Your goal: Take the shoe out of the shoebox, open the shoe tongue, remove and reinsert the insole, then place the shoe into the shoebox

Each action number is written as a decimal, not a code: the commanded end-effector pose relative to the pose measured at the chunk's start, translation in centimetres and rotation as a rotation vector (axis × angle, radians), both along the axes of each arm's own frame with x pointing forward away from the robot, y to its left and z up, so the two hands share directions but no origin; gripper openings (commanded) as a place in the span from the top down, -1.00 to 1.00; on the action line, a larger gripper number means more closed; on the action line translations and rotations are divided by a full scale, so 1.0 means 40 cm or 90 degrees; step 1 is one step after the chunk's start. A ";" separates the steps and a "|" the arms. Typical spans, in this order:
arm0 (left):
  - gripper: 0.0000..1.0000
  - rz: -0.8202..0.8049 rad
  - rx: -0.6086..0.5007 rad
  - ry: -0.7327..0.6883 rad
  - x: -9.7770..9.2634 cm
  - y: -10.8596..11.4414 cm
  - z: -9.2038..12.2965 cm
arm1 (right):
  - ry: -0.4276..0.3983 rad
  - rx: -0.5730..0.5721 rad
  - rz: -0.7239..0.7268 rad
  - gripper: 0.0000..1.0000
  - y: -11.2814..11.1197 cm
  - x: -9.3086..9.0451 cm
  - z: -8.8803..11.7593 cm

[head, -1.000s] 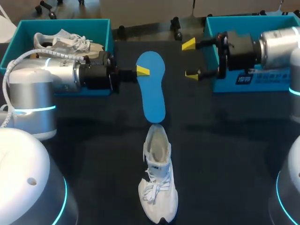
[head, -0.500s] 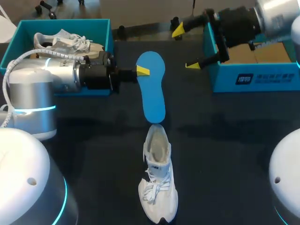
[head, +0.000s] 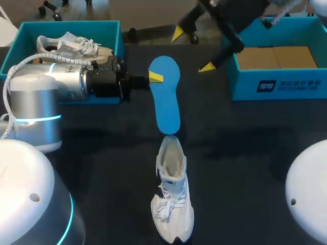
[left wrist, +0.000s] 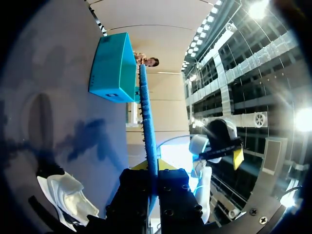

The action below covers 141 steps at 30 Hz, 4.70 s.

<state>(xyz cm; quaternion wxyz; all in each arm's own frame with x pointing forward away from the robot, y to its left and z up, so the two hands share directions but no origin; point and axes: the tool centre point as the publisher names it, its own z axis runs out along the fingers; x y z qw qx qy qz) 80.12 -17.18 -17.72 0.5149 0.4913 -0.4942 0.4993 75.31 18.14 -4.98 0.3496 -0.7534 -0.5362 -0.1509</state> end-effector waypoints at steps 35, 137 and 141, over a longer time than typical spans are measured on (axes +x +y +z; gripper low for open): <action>1.00 0.001 0.000 0.000 -0.001 -0.001 -0.001 | -0.168 -0.419 0.151 -1.00 0.090 -0.048 0.020; 1.00 -0.008 -0.053 -0.147 0.021 0.013 0.050 | -0.322 0.446 0.075 -1.00 -0.068 -0.001 -0.236; 1.00 0.000 -0.050 -0.293 0.016 0.028 0.074 | -0.320 0.457 0.072 -1.00 -0.068 0.000 -0.236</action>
